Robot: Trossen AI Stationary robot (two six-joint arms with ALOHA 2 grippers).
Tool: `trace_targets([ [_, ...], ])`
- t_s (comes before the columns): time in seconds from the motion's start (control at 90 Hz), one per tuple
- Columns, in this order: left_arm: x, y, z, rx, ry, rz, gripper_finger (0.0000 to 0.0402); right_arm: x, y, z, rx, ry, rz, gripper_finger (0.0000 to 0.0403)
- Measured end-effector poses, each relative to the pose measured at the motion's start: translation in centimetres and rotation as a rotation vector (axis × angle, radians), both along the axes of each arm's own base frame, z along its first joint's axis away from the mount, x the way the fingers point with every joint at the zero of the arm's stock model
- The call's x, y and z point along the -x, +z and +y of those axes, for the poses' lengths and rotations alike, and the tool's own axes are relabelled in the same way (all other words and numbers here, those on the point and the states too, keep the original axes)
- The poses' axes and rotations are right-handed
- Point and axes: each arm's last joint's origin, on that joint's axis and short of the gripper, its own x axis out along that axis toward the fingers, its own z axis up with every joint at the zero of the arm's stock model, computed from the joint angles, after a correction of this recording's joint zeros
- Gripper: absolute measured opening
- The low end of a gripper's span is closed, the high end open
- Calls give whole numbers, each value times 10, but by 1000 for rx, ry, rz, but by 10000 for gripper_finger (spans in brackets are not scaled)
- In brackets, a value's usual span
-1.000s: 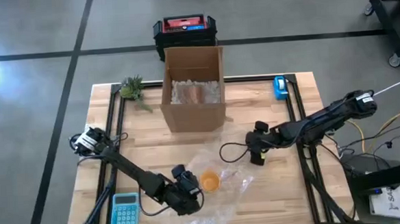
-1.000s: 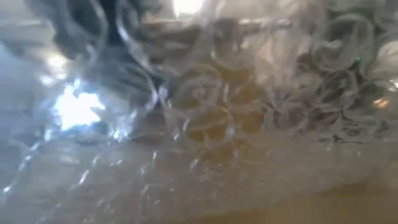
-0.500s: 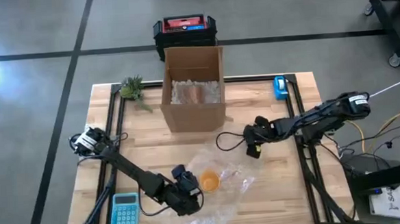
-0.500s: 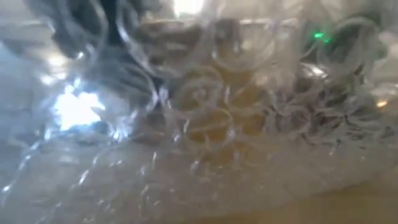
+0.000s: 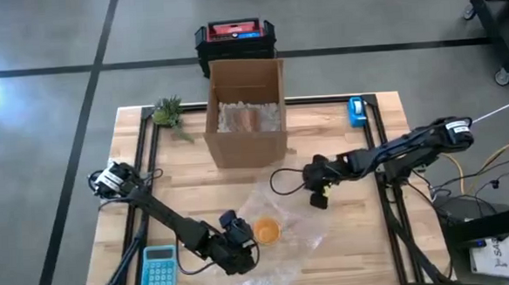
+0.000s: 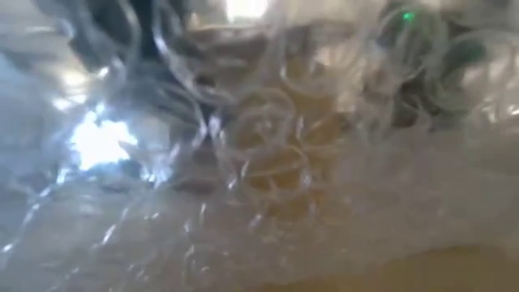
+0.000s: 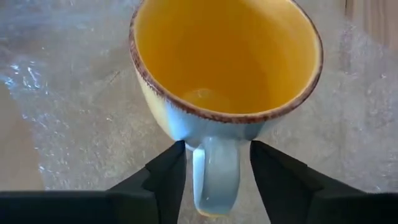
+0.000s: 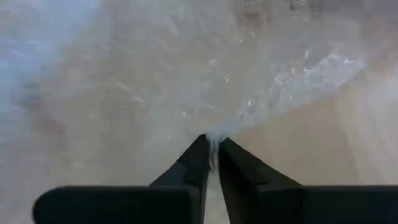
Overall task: Wrap mug
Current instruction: Wrap the yellow mug with bubble wrap
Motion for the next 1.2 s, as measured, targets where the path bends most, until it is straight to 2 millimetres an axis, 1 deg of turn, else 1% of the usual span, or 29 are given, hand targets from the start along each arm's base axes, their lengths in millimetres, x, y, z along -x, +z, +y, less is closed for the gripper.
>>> trace_targets([
  [0.111,0,0,0,0,0,0,145,-5,15,7,-34,48,-59,3],
  [0.367,0,0,0,0,0,0,117,-16,41,27,-30,139,-159,1],
  [0.478,0,0,0,0,0,0,107,-21,52,39,-14,199,-199,1],
  [0.656,0,0,0,-3,3,-2,96,-27,70,56,45,237,-275,0],
  [0.8,0,-1,0,-3,3,-4,90,-28,77,67,52,271,-304,0],
  [1.067,-1,-1,0,-2,4,-7,80,-27,80,75,58,289,-338,0],
  [1.2,-1,0,-1,3,4,-15,77,-27,83,82,65,330,-380,0],
])
